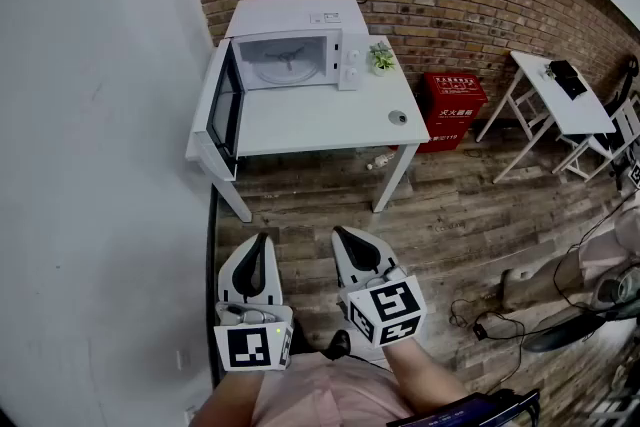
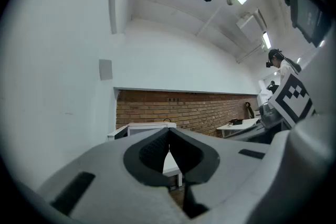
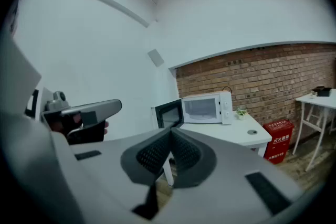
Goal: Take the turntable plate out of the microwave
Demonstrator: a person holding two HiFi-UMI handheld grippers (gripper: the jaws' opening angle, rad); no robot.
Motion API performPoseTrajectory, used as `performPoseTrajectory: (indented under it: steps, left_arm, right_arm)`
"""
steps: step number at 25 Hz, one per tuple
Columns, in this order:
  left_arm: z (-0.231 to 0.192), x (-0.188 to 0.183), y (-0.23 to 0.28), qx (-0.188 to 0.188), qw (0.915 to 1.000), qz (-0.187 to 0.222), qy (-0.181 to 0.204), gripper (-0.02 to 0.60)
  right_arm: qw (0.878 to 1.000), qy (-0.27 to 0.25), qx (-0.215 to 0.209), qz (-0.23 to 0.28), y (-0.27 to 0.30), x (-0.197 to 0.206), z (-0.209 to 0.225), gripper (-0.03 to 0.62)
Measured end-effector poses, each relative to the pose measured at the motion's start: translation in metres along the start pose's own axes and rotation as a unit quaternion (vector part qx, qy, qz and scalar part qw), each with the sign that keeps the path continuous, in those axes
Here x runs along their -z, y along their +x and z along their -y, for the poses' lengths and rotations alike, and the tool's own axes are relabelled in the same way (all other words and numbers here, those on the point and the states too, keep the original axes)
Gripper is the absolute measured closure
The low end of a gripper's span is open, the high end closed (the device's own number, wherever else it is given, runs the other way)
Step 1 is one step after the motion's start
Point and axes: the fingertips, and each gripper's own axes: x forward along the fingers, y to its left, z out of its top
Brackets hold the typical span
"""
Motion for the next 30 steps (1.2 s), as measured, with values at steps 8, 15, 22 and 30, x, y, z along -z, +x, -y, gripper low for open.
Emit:
performPoseTrajectory:
  steps: [8, 15, 22, 30]
  left_arm:
    - [0.012, 0.004, 0.004, -0.001, 1.0, -0.008, 0.002, 0.575]
    - [0.019, 0.004, 0.008, -0.016, 0.9998, -0.004, -0.009, 0.452]
    - [0.027, 0.016, 0.019, -0.016, 0.9998, -0.008, -0.007, 0.445]
    - [0.013, 0.041, 0.061, -0.013, 0.9997, -0.021, -0.01, 0.46]
  right_arm:
    - [1.0, 0.005, -0.012, -0.005, -0.003, 0.004, 0.008, 0.591]
    - [0.999, 0.028, -0.034, 0.015, -0.006, 0.0, 0.021, 0.395]
    - [0.999, 0.024, -0.022, 0.009, 0.001, 0.011, 0.041, 0.414]
    - [0.999, 0.034, -0.018, -0.007, 0.041, 0.022, 0.068, 0.431]
